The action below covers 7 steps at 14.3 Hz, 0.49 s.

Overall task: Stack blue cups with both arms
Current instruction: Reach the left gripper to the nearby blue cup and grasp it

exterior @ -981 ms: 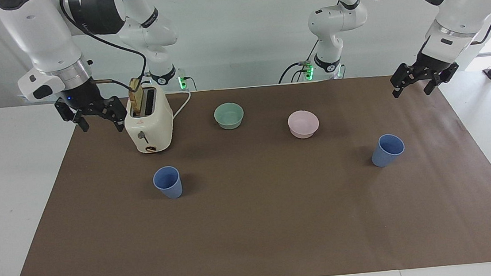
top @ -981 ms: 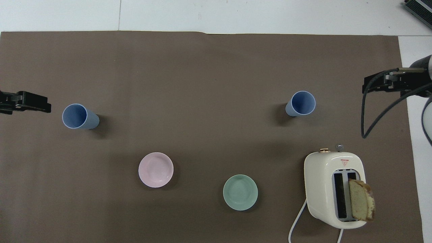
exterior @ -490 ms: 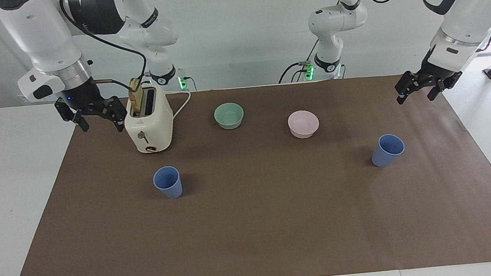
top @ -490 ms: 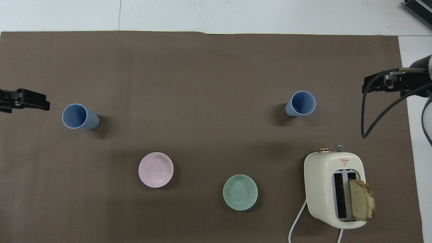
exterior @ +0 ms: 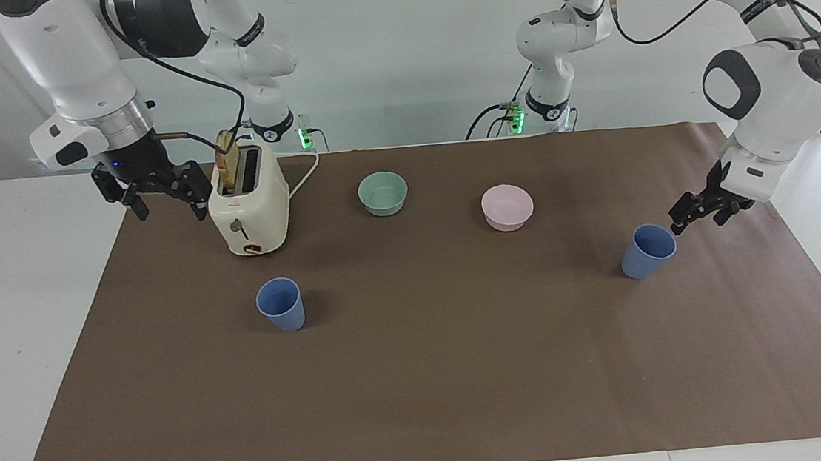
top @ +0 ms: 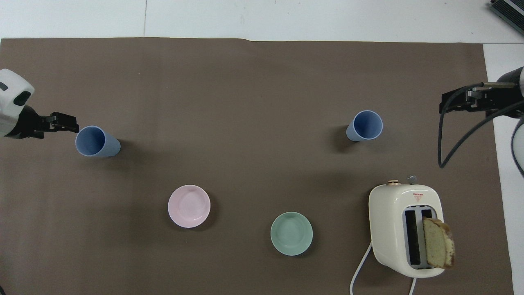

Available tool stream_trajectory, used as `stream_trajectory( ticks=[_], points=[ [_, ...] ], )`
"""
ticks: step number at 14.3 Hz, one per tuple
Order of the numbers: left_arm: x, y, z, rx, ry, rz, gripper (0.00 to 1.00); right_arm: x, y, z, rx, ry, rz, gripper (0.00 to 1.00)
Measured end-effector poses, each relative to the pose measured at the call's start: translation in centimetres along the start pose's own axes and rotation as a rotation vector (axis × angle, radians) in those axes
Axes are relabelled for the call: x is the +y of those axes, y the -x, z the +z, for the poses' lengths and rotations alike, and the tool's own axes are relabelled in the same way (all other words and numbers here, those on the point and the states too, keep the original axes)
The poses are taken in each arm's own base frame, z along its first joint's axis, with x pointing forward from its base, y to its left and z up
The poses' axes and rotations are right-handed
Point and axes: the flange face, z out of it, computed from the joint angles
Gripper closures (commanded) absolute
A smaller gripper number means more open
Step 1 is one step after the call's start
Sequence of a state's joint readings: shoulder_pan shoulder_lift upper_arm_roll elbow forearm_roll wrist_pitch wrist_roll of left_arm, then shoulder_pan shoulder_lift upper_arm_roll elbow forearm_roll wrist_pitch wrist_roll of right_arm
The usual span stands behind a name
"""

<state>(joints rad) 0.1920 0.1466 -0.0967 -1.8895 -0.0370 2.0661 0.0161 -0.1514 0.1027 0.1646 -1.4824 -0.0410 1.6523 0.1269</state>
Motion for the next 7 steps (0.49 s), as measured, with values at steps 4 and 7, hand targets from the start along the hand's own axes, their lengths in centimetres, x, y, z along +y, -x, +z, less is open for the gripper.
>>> stream_trajectory(
  ticks=[4,7],
  points=[
    [0.0,1.2,3.4,-0.034,0.000,-0.001,0.00,0.0,0.0,0.0,0.000,0.000,0.000,0.00],
    [0.1,1.9,5.0,-0.044,0.000,0.002,0.14,0.0,0.0,0.0,0.000,0.000,0.000,0.00]
  ],
)
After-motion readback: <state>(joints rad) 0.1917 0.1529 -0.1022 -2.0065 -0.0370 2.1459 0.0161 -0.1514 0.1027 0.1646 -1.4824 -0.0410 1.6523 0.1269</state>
